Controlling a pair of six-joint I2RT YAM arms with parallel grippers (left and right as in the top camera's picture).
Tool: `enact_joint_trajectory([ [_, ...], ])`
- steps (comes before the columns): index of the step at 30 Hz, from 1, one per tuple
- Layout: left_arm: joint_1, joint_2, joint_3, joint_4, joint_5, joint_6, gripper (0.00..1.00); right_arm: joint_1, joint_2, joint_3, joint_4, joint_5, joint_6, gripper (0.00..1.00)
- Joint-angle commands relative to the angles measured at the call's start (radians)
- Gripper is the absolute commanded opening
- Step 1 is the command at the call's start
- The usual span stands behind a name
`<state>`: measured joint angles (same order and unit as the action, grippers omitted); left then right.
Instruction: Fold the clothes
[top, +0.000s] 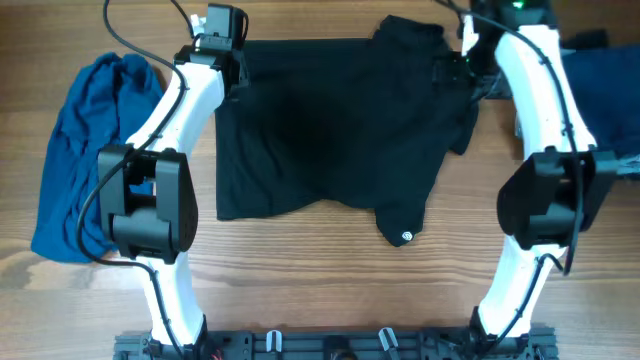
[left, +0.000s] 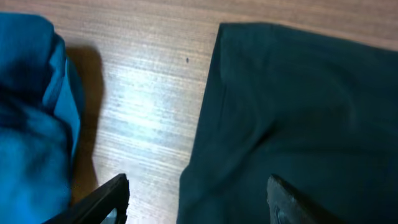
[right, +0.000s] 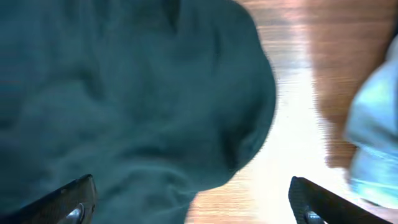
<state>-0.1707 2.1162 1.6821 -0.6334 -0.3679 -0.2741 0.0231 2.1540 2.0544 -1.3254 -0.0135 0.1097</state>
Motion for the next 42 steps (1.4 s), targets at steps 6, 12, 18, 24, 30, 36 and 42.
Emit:
enact_joint_trajectory([
  [6,0.005,-0.063,0.006,-0.132,0.121,0.004,0.70,-0.035,-0.005,0.026,-0.135,-0.287,0.008,0.97],
  [12,0.005,-0.219,0.006,-0.268,0.231,-0.086,0.72,0.029,-0.006,0.026,-0.212,-0.286,0.003,0.87],
  [18,0.005,-0.319,0.006,-0.466,0.338,-0.140,0.72,0.076,-0.018,0.025,-0.269,-0.240,0.035,0.82],
  [24,0.005,-0.353,0.006,-0.629,0.339,-0.185,0.69,0.087,-0.104,0.025,-0.272,-0.218,0.056,0.82],
  [30,-0.010,-0.488,0.005,-0.680,0.370,-0.260,0.69,0.087,-0.301,0.025,-0.283,-0.140,0.122,0.92],
  [36,-0.097,-0.596,-0.043,-0.737,0.313,-0.346,0.70,0.092,-0.484,-0.074,-0.283,-0.146,0.164,1.00],
  [42,-0.166,-0.636,-0.222,-0.715,0.295,-0.484,0.67,0.094,-0.579,-0.407,-0.233,-0.173,0.209,0.99],
])
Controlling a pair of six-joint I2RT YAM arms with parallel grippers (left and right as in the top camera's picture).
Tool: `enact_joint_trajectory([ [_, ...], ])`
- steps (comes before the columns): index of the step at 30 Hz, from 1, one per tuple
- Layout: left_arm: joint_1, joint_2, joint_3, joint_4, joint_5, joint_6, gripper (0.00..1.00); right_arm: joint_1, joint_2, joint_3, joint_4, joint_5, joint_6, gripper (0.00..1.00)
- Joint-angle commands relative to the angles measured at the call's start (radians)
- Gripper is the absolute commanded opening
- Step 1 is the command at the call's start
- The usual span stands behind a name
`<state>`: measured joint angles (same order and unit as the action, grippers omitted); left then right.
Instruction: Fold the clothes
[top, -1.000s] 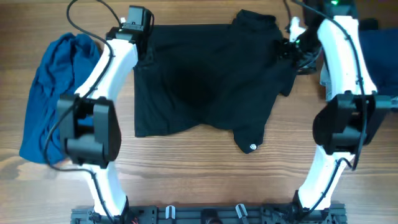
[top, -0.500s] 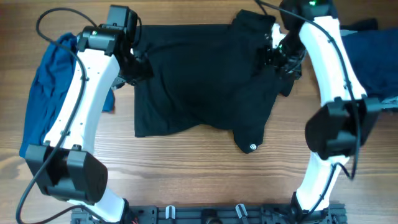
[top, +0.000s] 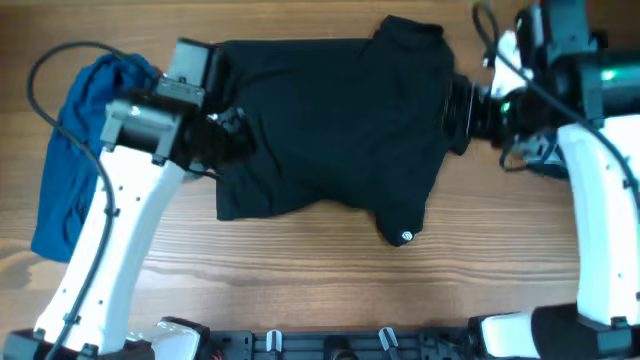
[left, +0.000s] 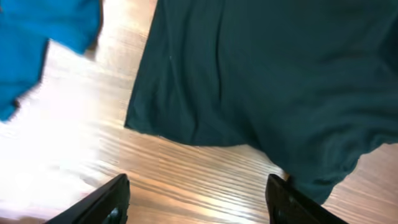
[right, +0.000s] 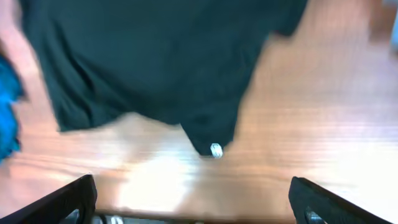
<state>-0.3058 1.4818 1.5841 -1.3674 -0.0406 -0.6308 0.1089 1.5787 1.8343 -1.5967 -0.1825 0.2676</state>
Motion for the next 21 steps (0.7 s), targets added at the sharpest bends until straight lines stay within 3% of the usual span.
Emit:
enact_joint_trajectory([
  [1,-0.037,-0.006,-0.158,0.033,-0.032,-0.146,0.66,0.011,-0.013,-0.243,0.070,-0.018,0.050,0.99],
  [9,-0.046,-0.010,-0.460,0.221,-0.027,-0.248,0.61,0.087,-0.043,-0.594,0.340,-0.134,0.078,0.96],
  [16,-0.046,-0.009,-0.660,0.411,-0.076,-0.268,0.54,0.147,-0.043,-0.685,0.473,-0.074,0.084,0.95],
  [21,-0.045,0.015,-0.816,0.637,-0.110,-0.268,0.51,0.156,-0.043,-0.743,0.544,-0.072,0.084,0.95],
])
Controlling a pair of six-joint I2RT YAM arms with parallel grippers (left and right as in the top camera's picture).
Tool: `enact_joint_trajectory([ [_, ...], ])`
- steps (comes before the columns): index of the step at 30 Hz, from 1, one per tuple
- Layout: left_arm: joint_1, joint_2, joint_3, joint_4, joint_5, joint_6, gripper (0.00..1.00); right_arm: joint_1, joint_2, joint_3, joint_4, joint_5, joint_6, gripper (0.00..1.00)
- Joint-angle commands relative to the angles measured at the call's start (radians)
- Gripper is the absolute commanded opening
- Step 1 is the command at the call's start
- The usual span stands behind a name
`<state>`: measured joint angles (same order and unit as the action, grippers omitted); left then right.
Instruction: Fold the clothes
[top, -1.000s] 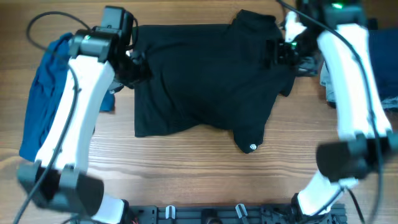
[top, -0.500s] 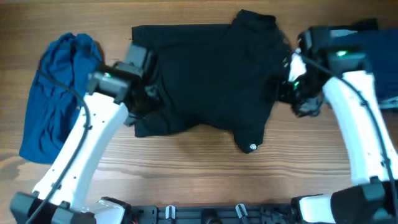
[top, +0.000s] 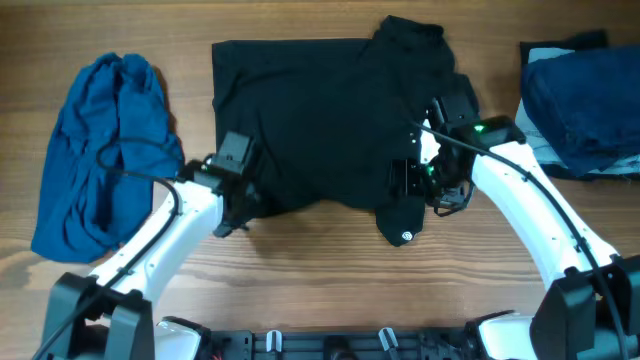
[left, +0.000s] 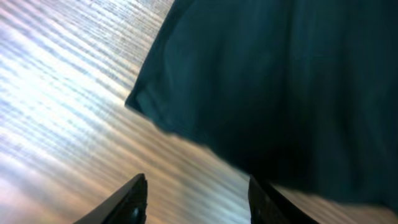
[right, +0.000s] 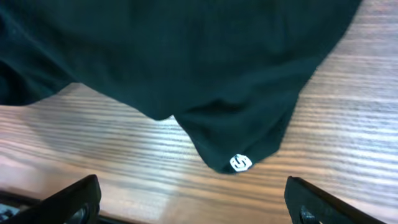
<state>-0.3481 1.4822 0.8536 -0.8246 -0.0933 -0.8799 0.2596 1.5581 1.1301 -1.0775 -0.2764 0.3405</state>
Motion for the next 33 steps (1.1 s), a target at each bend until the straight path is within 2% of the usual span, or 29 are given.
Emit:
enact_joint_trajectory([
  [1,-0.003,0.022,-0.098,0.119,-0.074,-0.019,0.50,0.005,-0.023,-0.046,0.027,0.021,0.011,0.95],
  [7,-0.002,0.062,-0.102,0.196,-0.189,-0.019,0.48,0.005,-0.023,-0.087,0.062,0.024,0.011,0.95],
  [12,-0.002,0.091,-0.102,0.276,-0.207,-0.023,0.42,0.005,-0.023,-0.127,0.089,0.024,0.027,0.95],
  [17,-0.003,0.141,-0.102,0.282,-0.166,-0.060,0.30,0.005,-0.023,-0.138,0.090,0.024,0.028,0.94],
  [20,-0.003,0.168,-0.102,0.262,-0.136,-0.060,0.04,0.005,-0.023,-0.138,0.094,0.025,0.028,0.93],
  [26,0.030,0.158,-0.101,0.200,-0.140,-0.060,0.04,0.005,-0.015,-0.167,0.135,0.097,0.057,0.88],
  [33,0.193,-0.002,-0.097,0.116,-0.146,-0.027,0.04,0.005,-0.013,-0.233,0.195,0.097,0.089,0.87],
])
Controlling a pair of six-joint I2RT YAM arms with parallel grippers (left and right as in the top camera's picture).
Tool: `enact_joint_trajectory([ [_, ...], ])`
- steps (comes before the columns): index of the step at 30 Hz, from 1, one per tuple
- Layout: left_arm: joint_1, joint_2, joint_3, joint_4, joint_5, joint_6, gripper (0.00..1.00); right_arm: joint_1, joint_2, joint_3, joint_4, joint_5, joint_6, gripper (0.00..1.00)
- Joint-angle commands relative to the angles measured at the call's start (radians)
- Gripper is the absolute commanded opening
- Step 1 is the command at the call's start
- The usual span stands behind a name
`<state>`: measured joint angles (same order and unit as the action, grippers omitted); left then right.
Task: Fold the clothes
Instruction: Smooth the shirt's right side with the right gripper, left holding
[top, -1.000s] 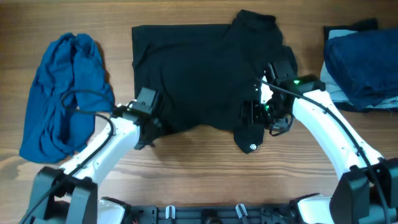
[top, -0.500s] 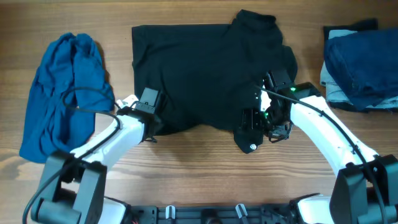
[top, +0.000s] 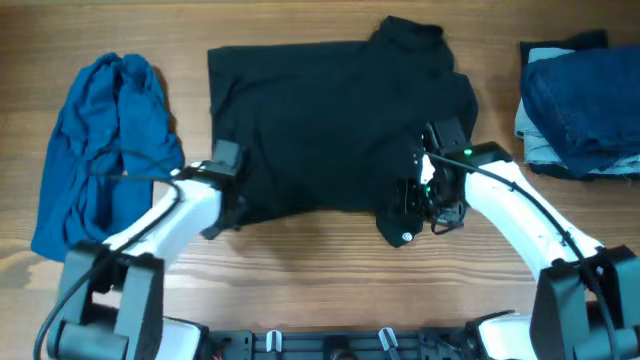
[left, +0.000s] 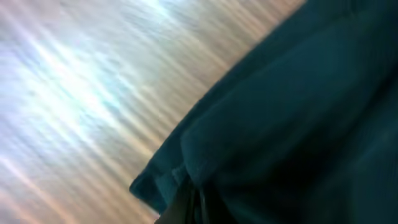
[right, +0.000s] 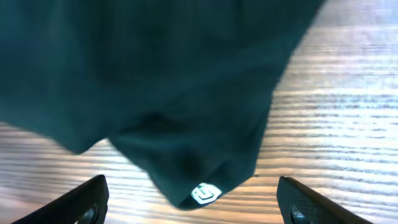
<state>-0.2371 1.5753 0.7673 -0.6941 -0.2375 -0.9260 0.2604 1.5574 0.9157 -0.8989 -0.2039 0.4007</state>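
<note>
A black shirt lies spread flat on the wooden table. My left gripper is at the shirt's near left corner. In the blurred left wrist view its fingers meet, shut on the corner's hem. My right gripper hovers open over the near right sleeve, which carries a small white logo. Seen from the right wrist, the logo and the sleeve tip lie between the wide-apart fingers of the right gripper.
A crumpled blue garment lies at the left of the table. A stack of folded dark blue clothes sits at the far right. Bare wood runs along the front edge, below the shirt.
My left gripper was open just off the shirt's near left corner and is now shut on that corner. My right gripper is closer to the logo sleeve, still open.
Both grippers were open at the shirt's far corners. Then they were halfway down its left and right sides. Then they were open at its near edge. Now the left is shut on the near left corner and the right straddles the logo sleeve.
</note>
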Motion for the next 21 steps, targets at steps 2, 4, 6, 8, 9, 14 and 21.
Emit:
enact_joint_trajectory([
  [2,0.125,-0.146,-0.011,-0.010,-0.003,0.042,0.04,0.004,-0.012,-0.019,0.022,0.024,0.029,0.87],
  [4,0.160,-0.192,-0.011,-0.003,-0.002,0.056,0.04,0.004,-0.012,-0.019,0.034,0.024,0.029,0.87],
  [6,0.175,-0.216,-0.011,0.002,-0.002,0.057,0.04,0.004,-0.010,-0.019,0.047,0.024,0.029,0.87],
  [8,0.177,-0.221,-0.011,0.010,-0.002,0.058,0.04,0.004,-0.009,-0.023,0.069,0.024,0.029,0.82],
  [9,0.177,-0.221,-0.011,0.016,0.001,0.059,0.04,0.004,-0.009,-0.027,0.080,0.024,0.031,0.76],
  [14,0.177,-0.220,-0.011,0.024,0.001,0.058,0.04,0.004,-0.003,-0.068,0.117,0.010,0.051,0.46],
  [21,0.177,-0.220,-0.011,0.025,0.001,0.058,0.04,0.004,-0.003,-0.146,0.183,-0.052,0.077,0.33],
])
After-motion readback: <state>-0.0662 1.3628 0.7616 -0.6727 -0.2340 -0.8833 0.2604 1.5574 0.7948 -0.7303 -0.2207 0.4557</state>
